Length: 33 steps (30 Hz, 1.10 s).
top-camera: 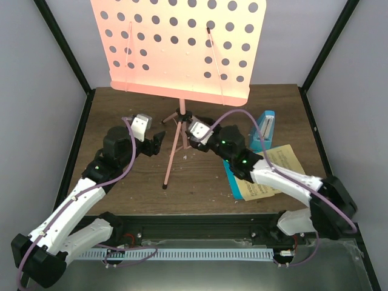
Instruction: Pack up the instrument practice props
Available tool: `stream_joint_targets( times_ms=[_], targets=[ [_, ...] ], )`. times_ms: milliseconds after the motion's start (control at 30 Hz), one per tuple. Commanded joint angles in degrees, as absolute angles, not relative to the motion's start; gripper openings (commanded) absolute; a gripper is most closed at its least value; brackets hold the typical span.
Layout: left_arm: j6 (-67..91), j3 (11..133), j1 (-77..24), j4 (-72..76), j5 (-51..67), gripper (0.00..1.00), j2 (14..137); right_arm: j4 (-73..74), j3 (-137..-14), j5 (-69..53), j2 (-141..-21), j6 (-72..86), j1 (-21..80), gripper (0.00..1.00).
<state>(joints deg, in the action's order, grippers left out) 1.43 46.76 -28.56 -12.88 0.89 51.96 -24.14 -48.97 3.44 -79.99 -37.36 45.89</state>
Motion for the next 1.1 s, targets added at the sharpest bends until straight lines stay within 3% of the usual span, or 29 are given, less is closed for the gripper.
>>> stream_joint_targets(
  times_ms=[0, 133, 267, 500, 667, 833, 1067],
  targets=[
    [1.1, 46.1, -28.9, -11.8, 0.3, 0.78, 51.6, -21.6, -45.6, 0.5, -68.8, -20.7, 45.9, 0.71],
    [0.8, 45.8, -28.9, -11.5, -0.3, 0.78, 51.7, -19.6, -39.8, -4.1, -60.3, -7.6, 41.0, 0.74],
    [0.6, 45.5, -28.9, -11.2, -0.2, 0.78, 52.0, -22.4, -34.7, -19.0, -54.9, 6.2, 27.5, 0.75],
    [2.7, 45.9, -28.9, -11.4, 3.5, 0.80, 52.6, -37.3, -39.8, -47.7, -65.5, 26.4, 10.3, 0.76],
    [13.3, 46.4, -28.3, -10.8, 14.8, 0.81, 52.6, -40.7, -54.8, -62.0, -79.4, 33.5, 9.7, 0.76],
    [26.8, 42.8, -25.0, -4.7, 25.8, 0.81, 51.6, -40.8, -68.3, -68.7, -89.8, 36.3, 12.0, 0.76],
    [27.5, 44.7, -21.2, -6.4, 35.1, 0.80, 55.4, -45.9, -80.9, -76.0, -100.8, 39.4, 19.6, 0.77]
  ],
)
